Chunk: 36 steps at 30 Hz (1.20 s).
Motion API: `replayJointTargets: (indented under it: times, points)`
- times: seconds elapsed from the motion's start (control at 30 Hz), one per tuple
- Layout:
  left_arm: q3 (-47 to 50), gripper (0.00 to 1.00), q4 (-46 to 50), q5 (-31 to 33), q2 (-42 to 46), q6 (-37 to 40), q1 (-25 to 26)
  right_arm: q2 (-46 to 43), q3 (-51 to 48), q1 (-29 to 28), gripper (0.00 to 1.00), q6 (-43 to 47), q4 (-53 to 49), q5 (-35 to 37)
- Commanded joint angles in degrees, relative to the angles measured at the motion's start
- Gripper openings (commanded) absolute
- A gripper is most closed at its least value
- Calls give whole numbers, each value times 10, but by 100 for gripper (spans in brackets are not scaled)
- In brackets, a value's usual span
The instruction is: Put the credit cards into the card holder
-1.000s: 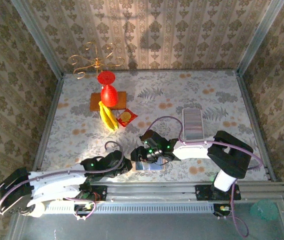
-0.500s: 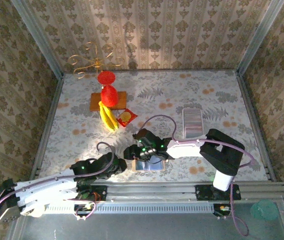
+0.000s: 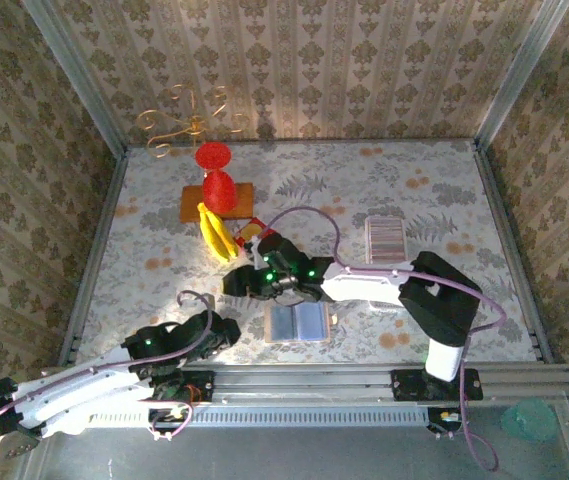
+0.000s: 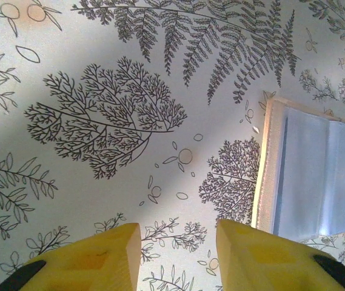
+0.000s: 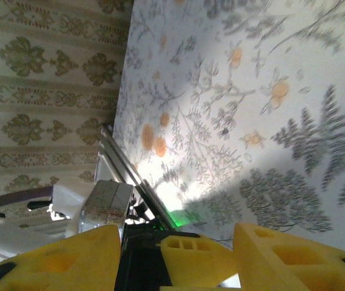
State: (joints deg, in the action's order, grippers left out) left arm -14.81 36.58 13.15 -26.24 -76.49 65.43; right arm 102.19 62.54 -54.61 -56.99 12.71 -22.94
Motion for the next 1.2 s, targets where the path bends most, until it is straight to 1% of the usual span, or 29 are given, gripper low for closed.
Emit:
replayJointTargets:
  times: [0.0,0.07,0.17,0.27,0.33,0.37,0.4,0.43,0.5,0.53,0.6,0.63,0.67,0.7,0.77,0.83,0.93,1.07,1.17]
  points:
    - [-22,39,-1,12,-16,8,-7,-88,-4,46,54,75,-58,9]
    - [-27,42,-32,9,-44,15,-7,-139,-10,75,55,139,-104,14]
    - [-36,49,-95,0,-97,28,-9,-229,-33,120,59,288,-155,-16]
    - [-57,53,-144,-5,-158,46,-9,-329,-63,152,64,478,-229,-53]
    - [-75,55,-161,-3,-195,61,-10,-390,-78,158,65,662,-318,-47]
    - [-80,56,-168,-5,-209,66,-10,-414,-80,159,66,733,-356,-41]
    - [-84,56,-180,-6,-224,72,-11,-444,-85,159,69,827,-420,-16]
    - [-86,57,-193,-10,-237,76,-12,-466,-91,160,72,898,-468,23]
    - [-92,58,-211,-17,-259,85,-15,-498,-102,176,75,972,-516,93]
    - [-97,58,-214,-19,-268,91,-17,-510,-105,195,76,1006,-546,107]
    - [-105,59,-216,-26,-281,105,-24,-529,-109,237,76,1057,-591,109]
    - [-107,59,-218,-32,-286,111,-31,-539,-116,261,74,1089,-603,112]
    - [-108,59,-224,-42,-289,117,-38,-547,-129,284,69,1117,-602,126]
    - [-106,60,-230,-55,-292,124,-47,-555,-151,310,69,1142,-584,154]
    - [-105,60,-235,-80,-296,135,-66,-564,-194,354,71,1197,-561,193]
    - [-105,60,-235,-102,-295,149,-85,-570,-221,387,72,1247,-561,196]
    - [-108,61,-223,-128,-290,167,-107,-584,-246,416,77,1257,-531,171]
    - [-99,61,-213,-153,-281,171,-131,-558,-270,421,76,1266,-500,178]
    - [-90,57,-222,-185,-272,166,-151,-538,-303,433,76,1267,-417,190]
